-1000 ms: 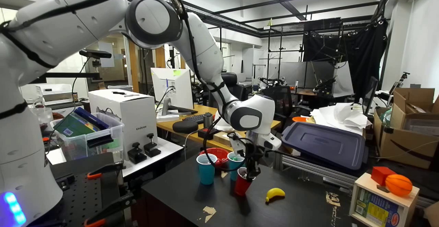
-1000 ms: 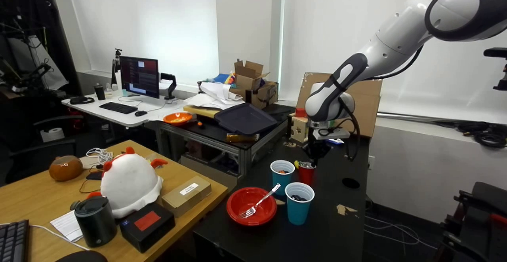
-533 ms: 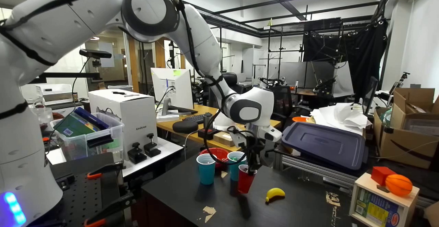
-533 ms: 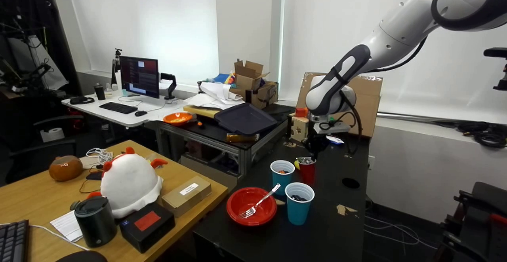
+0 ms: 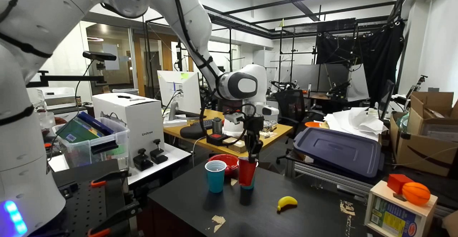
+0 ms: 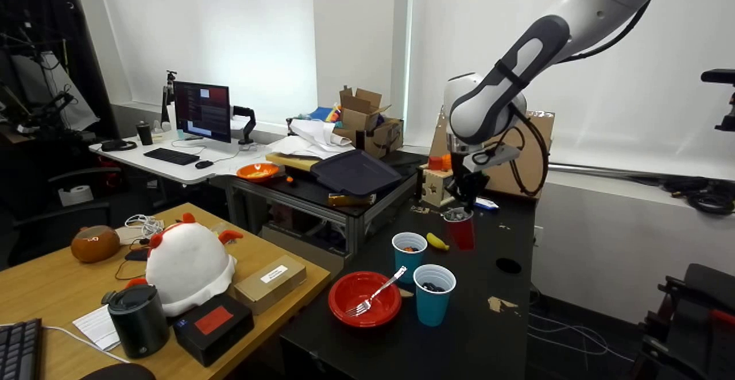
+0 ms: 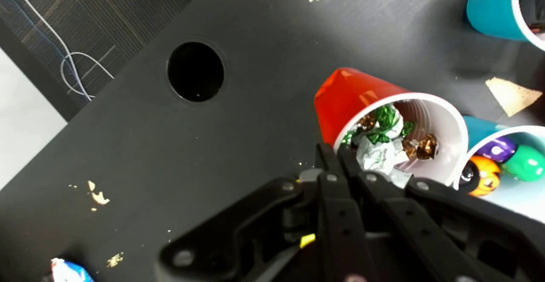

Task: Pour the things in the red cup into the red bowl

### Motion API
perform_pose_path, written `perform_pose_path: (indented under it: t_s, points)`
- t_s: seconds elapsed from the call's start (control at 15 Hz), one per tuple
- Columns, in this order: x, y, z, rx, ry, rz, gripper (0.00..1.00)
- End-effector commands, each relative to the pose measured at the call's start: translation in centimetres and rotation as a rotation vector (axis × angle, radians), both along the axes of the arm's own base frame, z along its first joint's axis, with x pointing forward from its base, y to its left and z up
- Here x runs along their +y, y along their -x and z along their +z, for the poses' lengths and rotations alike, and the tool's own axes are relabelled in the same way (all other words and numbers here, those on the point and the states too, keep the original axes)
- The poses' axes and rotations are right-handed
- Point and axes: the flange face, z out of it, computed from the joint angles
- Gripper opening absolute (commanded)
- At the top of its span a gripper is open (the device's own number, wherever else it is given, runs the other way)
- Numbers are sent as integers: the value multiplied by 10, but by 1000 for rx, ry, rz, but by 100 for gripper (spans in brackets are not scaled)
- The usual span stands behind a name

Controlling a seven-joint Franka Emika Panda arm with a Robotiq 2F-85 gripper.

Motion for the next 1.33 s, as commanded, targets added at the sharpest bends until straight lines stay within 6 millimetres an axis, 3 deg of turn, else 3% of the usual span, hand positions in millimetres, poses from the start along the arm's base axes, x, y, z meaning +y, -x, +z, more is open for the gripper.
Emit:
perform_pose_path:
  t_s: [0.0,0.33,0.67,0.87,1.27]
  points:
    - [27,23,46,72,71,44,1]
    - [60,15,82,184,152,135,1]
    - [85,-11,94,220,161,185,1]
    - [99,-26,90,237,153,203,1]
    - [127,-50,59,291,140,240,1]
